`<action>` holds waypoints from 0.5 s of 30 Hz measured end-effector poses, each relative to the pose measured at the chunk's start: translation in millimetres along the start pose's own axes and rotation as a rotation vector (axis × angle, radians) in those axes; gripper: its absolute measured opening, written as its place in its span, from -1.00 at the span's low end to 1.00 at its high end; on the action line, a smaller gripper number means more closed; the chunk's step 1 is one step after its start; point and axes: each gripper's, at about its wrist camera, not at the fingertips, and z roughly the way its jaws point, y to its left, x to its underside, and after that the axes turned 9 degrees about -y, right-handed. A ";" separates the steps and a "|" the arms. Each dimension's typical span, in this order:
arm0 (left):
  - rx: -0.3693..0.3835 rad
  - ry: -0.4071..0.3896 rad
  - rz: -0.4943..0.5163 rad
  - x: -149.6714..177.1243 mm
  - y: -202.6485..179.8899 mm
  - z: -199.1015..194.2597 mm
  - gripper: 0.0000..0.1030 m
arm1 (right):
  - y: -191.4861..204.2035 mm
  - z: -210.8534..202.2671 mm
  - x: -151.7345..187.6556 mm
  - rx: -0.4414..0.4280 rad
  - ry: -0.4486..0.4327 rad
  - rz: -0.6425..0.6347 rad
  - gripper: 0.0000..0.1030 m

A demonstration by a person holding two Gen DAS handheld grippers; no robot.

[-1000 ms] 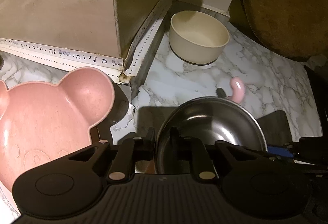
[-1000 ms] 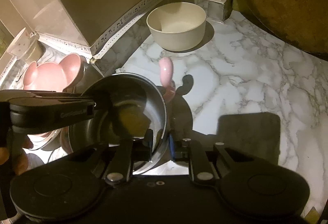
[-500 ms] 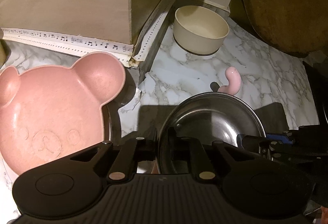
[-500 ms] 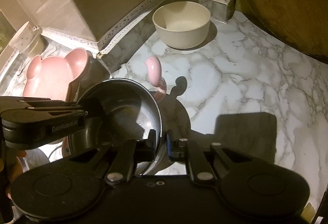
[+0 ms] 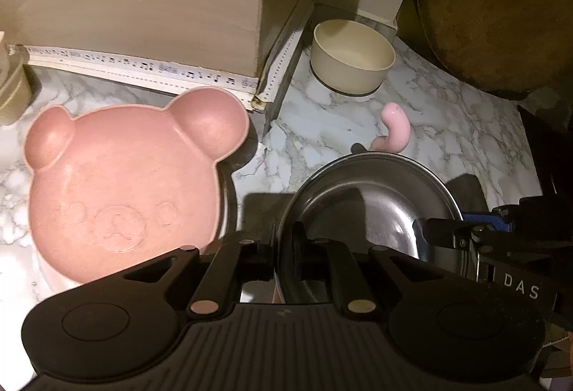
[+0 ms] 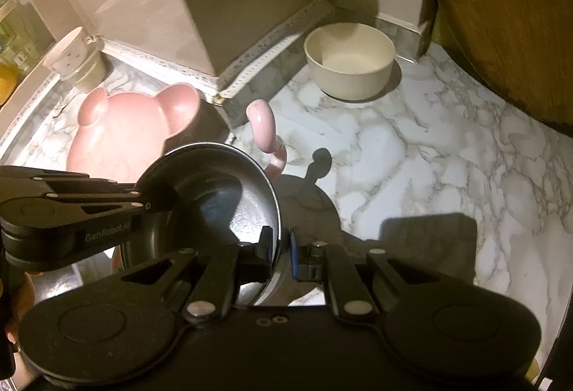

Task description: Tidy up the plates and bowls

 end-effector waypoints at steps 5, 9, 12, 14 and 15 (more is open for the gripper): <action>-0.004 -0.030 -0.008 1.4 12.9 -23.3 -0.83 | 13.6 -8.1 -2.8 -0.037 -0.008 -0.017 -0.80; -0.025 -0.047 -0.011 3.9 21.5 -40.6 -0.83 | 30.3 -13.7 -4.3 -0.051 -0.018 -0.043 -0.82; -0.039 -0.059 -0.022 6.1 29.6 -52.5 -0.83 | 42.7 -17.6 -6.6 -0.062 -0.030 -0.070 -0.82; -0.050 -0.069 -0.030 8.7 35.6 -61.4 -0.83 | 49.7 -19.9 -8.1 -0.077 -0.030 -0.080 -0.82; -0.053 -0.073 -0.034 10.2 38.6 -66.2 -0.83 | 53.9 -21.4 -8.8 -0.082 -0.031 -0.085 -0.82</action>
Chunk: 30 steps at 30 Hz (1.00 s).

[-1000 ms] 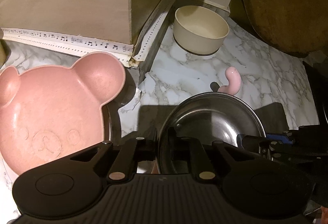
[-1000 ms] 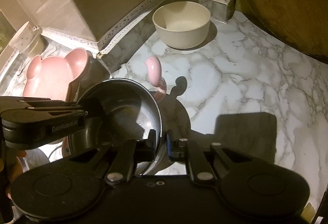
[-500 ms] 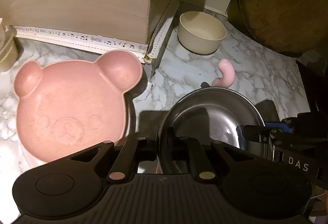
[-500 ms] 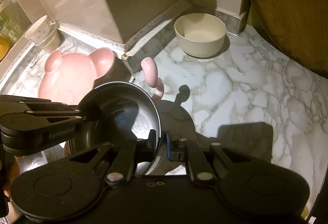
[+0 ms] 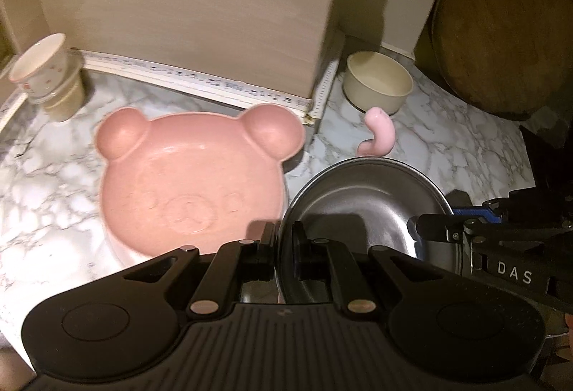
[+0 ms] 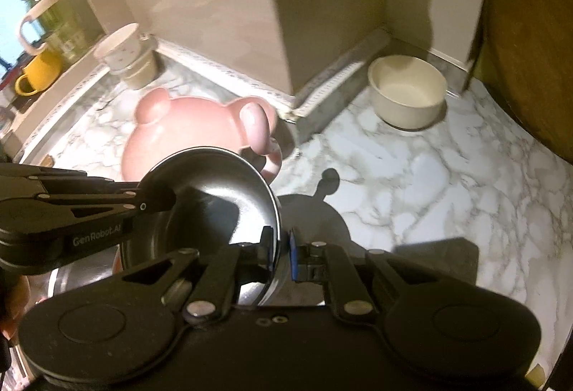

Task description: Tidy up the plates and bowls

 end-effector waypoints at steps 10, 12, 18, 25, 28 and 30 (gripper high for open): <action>-0.052 -0.014 -0.031 15.0 35.4 -43.4 -0.83 | 50.2 -7.8 -2.5 -0.083 -0.014 -0.075 -0.82; -0.065 -0.015 -0.041 16.8 43.5 -51.7 -0.83 | 60.4 -7.2 -1.0 -0.100 -0.009 -0.084 -0.82; -0.109 -0.008 -0.071 28.5 66.6 -71.1 -0.83 | 92.1 0.5 6.9 -0.148 0.020 -0.118 -0.82; -0.154 0.012 -0.098 49.4 88.9 -82.5 -0.83 | 119.8 9.3 20.7 -0.187 0.057 -0.155 -0.81; -0.163 0.027 -0.110 60.4 95.2 -84.2 -0.83 | 127.9 14.2 28.3 -0.196 0.079 -0.165 -0.82; -0.166 0.042 -0.122 68.0 99.5 -83.0 -0.83 | 132.0 17.9 34.2 -0.200 0.097 -0.170 -0.82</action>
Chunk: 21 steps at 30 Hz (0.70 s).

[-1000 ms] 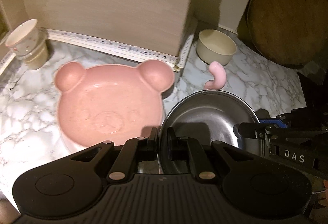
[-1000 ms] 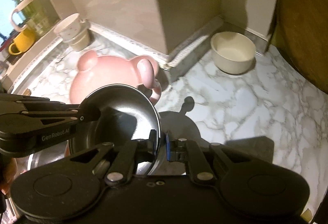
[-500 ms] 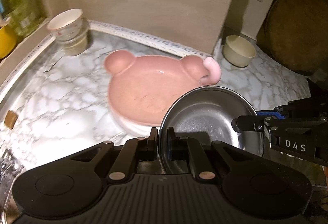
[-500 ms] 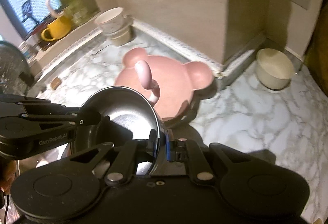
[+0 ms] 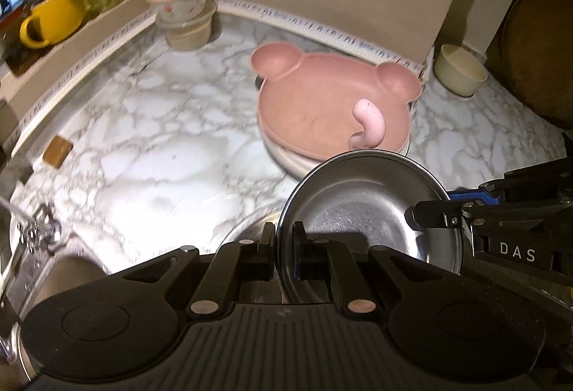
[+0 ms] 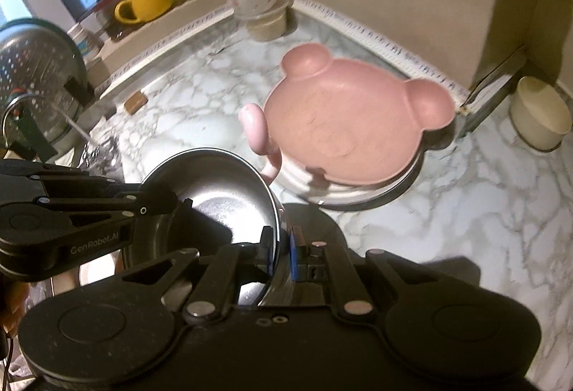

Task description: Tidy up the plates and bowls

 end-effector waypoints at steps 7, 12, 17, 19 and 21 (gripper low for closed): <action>-0.016 0.038 -0.004 23.8 8.1 8.3 -0.83 | 10.6 15.4 18.8 0.000 0.054 -0.015 -0.82; -0.022 0.061 -0.005 35.5 11.1 16.0 -0.83 | 13.2 23.6 26.4 0.001 0.081 -0.015 -0.82; -0.026 0.078 0.001 42.5 12.8 24.5 -0.83 | 13.7 30.1 30.3 0.009 0.094 -0.017 -0.82; -0.028 0.086 0.001 44.6 13.9 27.5 -0.83 | 14.1 33.0 31.4 0.009 0.100 -0.018 -0.82; -0.037 0.086 0.011 45.9 13.6 29.2 -0.83 | 14.8 33.8 30.7 0.008 0.096 -0.020 -0.81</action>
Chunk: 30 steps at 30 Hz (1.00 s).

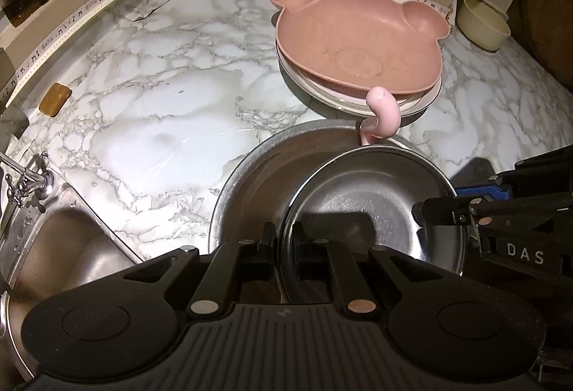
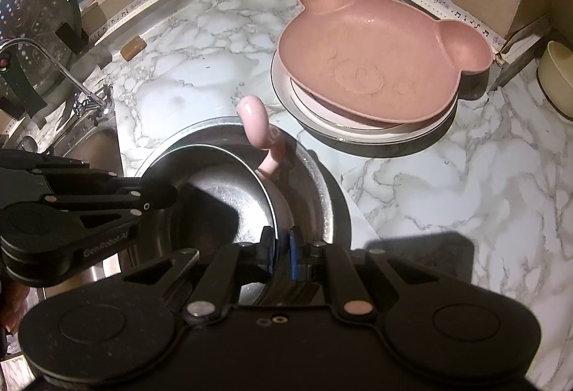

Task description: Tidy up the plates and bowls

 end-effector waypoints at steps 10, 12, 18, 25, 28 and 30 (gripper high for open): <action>-0.027 -0.007 0.028 2.1 2.3 6.3 -0.83 | 2.2 3.6 -2.7 -0.006 -0.006 -0.002 -0.79; -0.027 -0.008 0.028 2.3 3.5 7.3 -0.83 | 2.3 4.5 -3.2 -0.008 -0.005 -0.001 -0.79; -0.027 -0.004 0.026 3.6 5.7 10.8 -0.83 | 2.9 6.1 -4.0 -0.012 -0.006 0.003 -0.78; -0.020 -0.002 0.016 3.4 6.6 11.5 -0.83 | 0.0 5.5 -5.0 -0.013 -0.011 0.028 -0.70; -0.016 -0.004 0.015 3.5 6.9 10.8 -0.83 | -1.4 3.5 -4.8 -0.012 -0.014 0.029 -0.65; -0.012 -0.002 0.006 3.1 7.6 10.7 -0.83 | -2.0 2.6 -4.4 -0.012 -0.013 0.032 -0.63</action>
